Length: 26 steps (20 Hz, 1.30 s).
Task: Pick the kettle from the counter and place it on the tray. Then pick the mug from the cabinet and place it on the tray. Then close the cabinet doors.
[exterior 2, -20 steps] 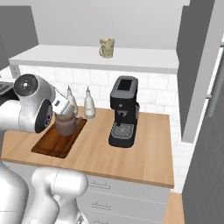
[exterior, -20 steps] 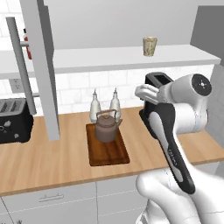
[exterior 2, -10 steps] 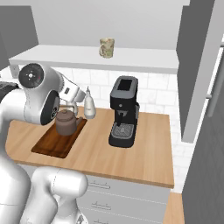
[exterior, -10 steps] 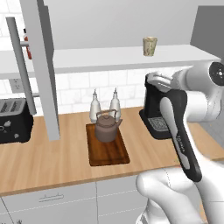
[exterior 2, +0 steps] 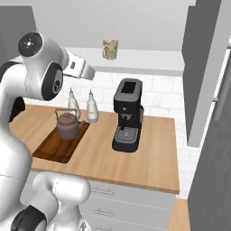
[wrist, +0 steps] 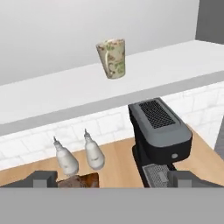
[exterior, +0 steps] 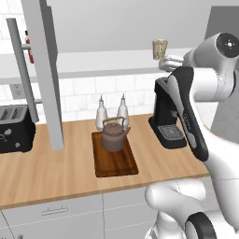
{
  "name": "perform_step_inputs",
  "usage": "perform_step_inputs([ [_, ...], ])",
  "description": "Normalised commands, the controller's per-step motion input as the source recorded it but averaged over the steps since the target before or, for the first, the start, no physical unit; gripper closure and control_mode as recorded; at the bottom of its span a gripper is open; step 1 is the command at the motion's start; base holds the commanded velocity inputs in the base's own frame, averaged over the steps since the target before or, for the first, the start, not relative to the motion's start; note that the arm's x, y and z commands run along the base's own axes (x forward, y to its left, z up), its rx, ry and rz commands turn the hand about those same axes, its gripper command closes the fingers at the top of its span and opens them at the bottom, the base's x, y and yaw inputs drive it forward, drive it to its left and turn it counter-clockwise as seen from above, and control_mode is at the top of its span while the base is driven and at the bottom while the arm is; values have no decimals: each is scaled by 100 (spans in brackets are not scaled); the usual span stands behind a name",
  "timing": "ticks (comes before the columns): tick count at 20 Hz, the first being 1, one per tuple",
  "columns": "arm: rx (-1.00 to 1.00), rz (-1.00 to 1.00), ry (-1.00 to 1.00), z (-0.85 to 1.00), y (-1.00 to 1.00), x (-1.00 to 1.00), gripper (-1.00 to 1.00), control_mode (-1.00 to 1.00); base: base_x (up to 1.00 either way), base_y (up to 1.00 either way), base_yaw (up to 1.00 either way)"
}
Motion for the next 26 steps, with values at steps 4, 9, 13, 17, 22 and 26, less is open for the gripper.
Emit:
perform_step_inputs([
  [4, -10, 0, 1, 27, -22, 52, -100, -100, 0, 0, 0],
  [9, -12, 0, -10, 4, -3, 59, -100, -100, 0, 0, 0],
  [13, -2, 0, -4, 0, 0, 59, -100, -100, 0, 0, 0],
  [17, 0, 0, 3, 0, 0, 58, -100, -100, 0, 0, 0],
  [22, 0, 0, 12, 0, 0, 49, -100, -100, 0, 0, 0],
  [26, -1, -5, 13, -3, -2, 42, -100, -100, 0, 0, 0],
])
